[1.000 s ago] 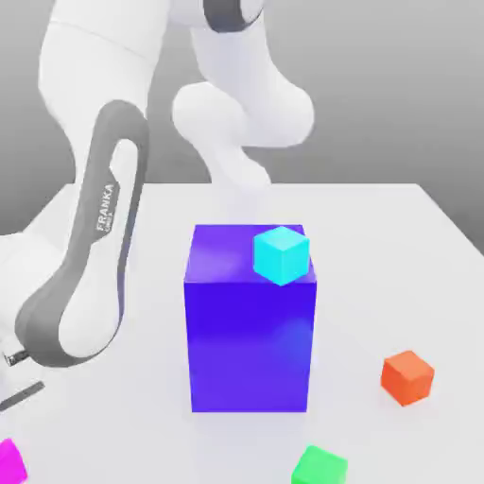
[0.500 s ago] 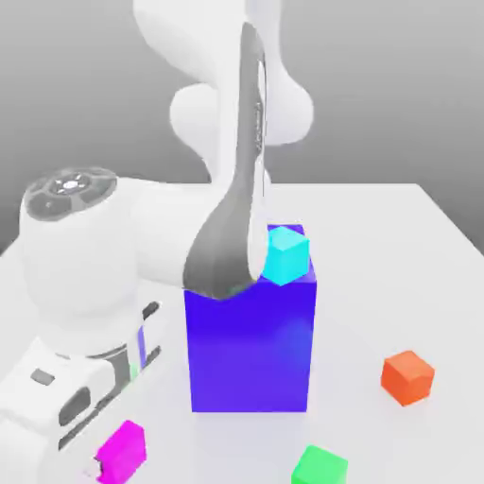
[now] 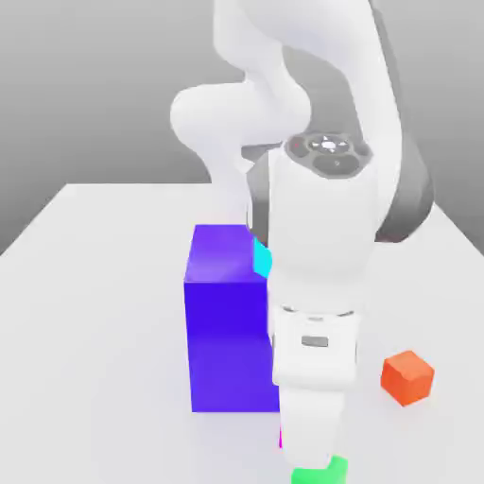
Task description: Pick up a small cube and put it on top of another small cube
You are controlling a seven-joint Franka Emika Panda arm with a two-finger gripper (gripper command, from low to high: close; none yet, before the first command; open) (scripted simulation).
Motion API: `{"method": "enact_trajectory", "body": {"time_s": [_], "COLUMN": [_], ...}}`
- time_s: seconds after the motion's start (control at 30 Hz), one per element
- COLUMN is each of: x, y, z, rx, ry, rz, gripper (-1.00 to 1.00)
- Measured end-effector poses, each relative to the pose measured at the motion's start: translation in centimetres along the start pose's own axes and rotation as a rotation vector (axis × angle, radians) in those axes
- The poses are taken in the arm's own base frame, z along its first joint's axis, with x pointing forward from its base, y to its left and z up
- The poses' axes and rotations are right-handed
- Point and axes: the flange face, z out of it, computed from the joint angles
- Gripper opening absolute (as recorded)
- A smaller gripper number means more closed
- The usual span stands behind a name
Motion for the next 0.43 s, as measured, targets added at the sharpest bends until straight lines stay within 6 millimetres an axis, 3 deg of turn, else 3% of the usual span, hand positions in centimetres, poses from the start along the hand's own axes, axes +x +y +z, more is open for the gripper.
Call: {"method": "enact_trajectory", "body": {"time_s": [0.07,0.1,0.3,0.43], "x": [0.1,0.0,0.0,0.1], "y": [-0.2,-0.3,-0.3,-0.3], "z": [2.6,3.9,4.5,0.5], "rx": [0.0,0.001,0.001,-0.001], "ry": [0.0,-0.001,0.0,0.002], "rz": [-0.004,-0.004,-0.004,-0.006], "gripper": [-1.0,1.0,1.0,1.0]}}
